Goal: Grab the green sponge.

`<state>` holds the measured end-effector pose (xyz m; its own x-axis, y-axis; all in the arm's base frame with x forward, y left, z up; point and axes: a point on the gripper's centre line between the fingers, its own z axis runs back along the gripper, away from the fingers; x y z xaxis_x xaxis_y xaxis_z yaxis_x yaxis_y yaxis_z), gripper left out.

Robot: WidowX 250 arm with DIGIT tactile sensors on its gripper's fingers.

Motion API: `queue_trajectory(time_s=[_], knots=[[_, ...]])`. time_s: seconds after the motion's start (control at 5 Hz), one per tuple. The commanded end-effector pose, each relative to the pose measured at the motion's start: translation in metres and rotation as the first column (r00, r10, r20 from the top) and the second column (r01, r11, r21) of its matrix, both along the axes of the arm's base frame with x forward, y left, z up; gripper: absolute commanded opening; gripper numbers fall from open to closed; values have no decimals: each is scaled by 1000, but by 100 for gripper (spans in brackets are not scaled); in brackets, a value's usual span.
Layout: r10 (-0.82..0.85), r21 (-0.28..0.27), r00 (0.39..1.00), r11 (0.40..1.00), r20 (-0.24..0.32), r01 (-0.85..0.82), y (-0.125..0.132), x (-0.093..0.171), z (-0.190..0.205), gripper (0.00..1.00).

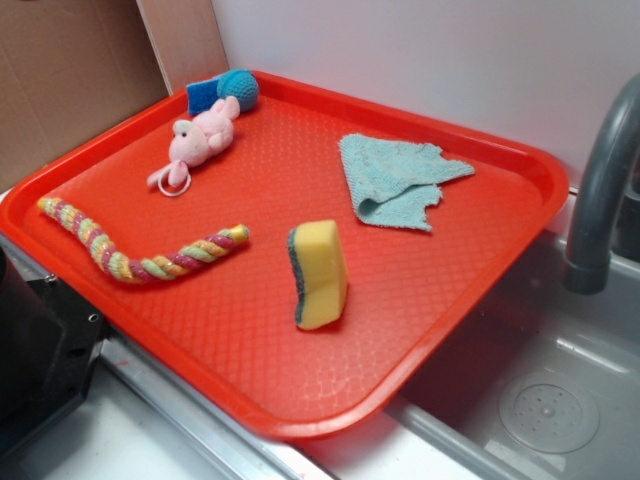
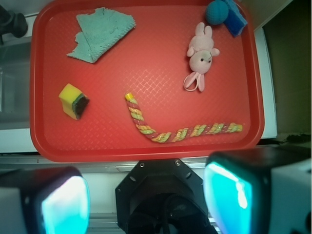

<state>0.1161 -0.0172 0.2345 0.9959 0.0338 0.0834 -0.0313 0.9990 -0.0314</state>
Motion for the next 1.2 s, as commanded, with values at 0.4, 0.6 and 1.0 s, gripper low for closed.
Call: queue_trajectory(time_s=[0.4,0.6,1.0], knots=[[204,-3,979,979,13,-204,-67,49,-42,100],[330,-122,943,939,46,-323,-92,71,-67,100],[382,-228,924,901,8,-370,-118,88,-108,100]])
